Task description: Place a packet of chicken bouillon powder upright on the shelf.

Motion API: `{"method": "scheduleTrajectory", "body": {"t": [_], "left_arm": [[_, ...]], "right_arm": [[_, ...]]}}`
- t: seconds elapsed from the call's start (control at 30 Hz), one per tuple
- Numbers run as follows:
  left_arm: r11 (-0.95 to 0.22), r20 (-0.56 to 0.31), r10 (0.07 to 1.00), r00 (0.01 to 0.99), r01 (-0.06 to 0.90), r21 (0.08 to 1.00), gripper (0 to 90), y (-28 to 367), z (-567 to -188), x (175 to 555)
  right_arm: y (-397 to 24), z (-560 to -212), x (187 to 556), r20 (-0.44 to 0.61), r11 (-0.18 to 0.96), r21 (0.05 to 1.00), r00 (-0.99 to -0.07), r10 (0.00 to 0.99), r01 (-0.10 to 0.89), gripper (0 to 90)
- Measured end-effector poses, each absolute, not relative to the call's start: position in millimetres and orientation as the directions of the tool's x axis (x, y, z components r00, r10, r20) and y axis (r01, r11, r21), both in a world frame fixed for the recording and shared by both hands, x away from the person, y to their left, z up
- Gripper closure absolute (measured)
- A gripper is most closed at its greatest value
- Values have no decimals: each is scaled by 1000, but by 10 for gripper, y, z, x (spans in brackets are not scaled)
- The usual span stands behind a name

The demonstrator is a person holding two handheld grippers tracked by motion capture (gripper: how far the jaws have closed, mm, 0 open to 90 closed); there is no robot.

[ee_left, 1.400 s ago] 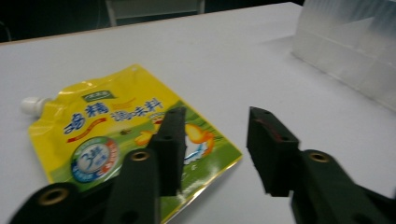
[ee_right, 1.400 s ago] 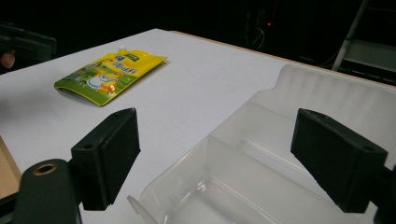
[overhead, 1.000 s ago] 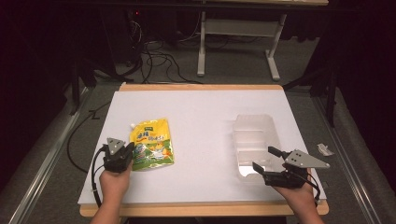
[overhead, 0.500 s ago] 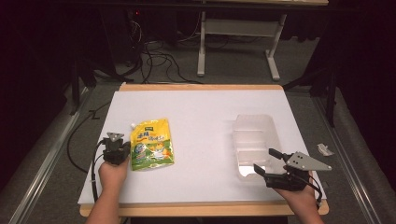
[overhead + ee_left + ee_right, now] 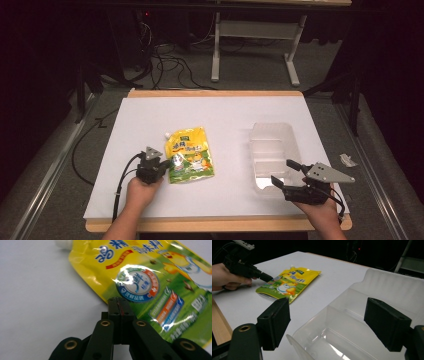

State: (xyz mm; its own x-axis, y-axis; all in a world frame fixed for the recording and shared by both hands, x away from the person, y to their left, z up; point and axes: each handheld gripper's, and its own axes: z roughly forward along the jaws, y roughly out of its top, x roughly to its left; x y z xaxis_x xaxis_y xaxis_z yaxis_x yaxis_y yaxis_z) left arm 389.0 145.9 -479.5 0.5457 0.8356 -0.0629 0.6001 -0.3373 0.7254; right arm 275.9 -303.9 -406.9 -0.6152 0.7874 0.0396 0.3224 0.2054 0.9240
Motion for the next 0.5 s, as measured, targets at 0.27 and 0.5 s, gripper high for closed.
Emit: {"method": "scheduleTrajectory", "body": {"t": [0.27,0.5], "left_arm": [[-342,-62,830,554,593,729,900,1321,-4776,3910],[-171,-152,886,438,615,770,866,1536,-4751,4109]], "right_arm": [[-3031,-4068,2754,35,211,924,-620,784,319,219],[-3043,-4071,2758,38,208,923,-616,787,323,222]]}}
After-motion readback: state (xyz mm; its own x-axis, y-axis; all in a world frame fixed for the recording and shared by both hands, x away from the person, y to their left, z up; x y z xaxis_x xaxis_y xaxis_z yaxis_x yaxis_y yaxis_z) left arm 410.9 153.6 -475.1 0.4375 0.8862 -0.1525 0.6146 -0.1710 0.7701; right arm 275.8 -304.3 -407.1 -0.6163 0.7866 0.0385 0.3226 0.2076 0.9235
